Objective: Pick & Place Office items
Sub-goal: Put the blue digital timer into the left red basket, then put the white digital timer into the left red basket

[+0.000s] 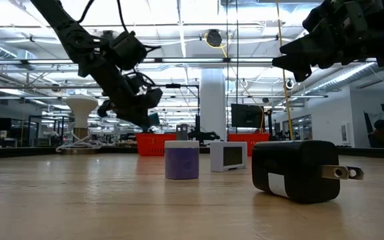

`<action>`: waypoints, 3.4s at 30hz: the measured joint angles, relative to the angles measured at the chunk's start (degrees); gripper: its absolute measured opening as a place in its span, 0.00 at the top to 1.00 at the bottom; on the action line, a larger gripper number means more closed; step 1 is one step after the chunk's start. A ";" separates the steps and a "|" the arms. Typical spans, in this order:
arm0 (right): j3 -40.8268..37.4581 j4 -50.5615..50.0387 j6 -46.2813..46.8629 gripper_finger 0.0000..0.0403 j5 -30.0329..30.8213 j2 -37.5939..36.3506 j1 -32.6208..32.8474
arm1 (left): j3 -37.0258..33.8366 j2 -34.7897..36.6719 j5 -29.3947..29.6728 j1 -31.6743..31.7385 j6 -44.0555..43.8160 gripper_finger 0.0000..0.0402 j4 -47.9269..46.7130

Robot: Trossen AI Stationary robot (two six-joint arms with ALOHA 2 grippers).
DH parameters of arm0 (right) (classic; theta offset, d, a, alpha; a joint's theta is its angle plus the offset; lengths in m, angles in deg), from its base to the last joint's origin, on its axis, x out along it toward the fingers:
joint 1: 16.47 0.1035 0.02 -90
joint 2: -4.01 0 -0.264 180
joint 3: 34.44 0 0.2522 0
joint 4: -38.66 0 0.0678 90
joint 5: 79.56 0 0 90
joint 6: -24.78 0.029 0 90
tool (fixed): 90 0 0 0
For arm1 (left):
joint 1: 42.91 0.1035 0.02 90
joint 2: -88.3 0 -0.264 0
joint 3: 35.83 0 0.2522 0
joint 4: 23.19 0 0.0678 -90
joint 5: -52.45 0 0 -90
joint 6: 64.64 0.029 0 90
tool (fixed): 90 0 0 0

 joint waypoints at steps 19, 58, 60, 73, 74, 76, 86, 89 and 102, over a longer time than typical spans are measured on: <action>0.00 0.00 -0.83 0.51 -0.02 0.00 0.00 | 0.00 -3.13 -0.01 1.44 -1.06 0.84 0.08; 0.00 -0.26 -0.81 0.51 -0.02 0.00 0.00 | 0.00 -3.09 0.06 1.44 -1.43 0.82 -0.11; 0.00 -0.26 -0.81 0.51 -0.02 0.00 0.00 | -0.02 -3.09 0.06 1.44 -1.43 0.80 -0.11; 0.00 -0.26 -0.81 0.51 -0.03 -0.02 0.00 | -0.02 -3.06 0.07 1.44 -0.94 0.71 -0.08; 0.00 -0.26 -0.81 0.51 -0.04 -0.02 0.00 | -0.02 -3.06 0.05 1.44 0.06 0.72 0.04; 0.00 -0.24 -0.81 0.51 -0.02 -0.02 0.01 | -0.04 -2.99 -0.36 1.44 2.76 0.73 0.65; 0.00 -0.01 -0.81 0.51 -0.04 -0.02 0.00 | -0.09 6.56 -11.48 -0.29 4.39 0.75 1.66; 0.00 0.17 -0.81 0.51 -0.03 -0.02 0.00 | -0.07 10.02 -13.66 -1.97 2.70 0.75 2.55; 0.00 1.81 0.86 0.51 -2.30 0.51 1.36 | -0.06 13.92 -21.15 -11.07 1.83 0.75 12.17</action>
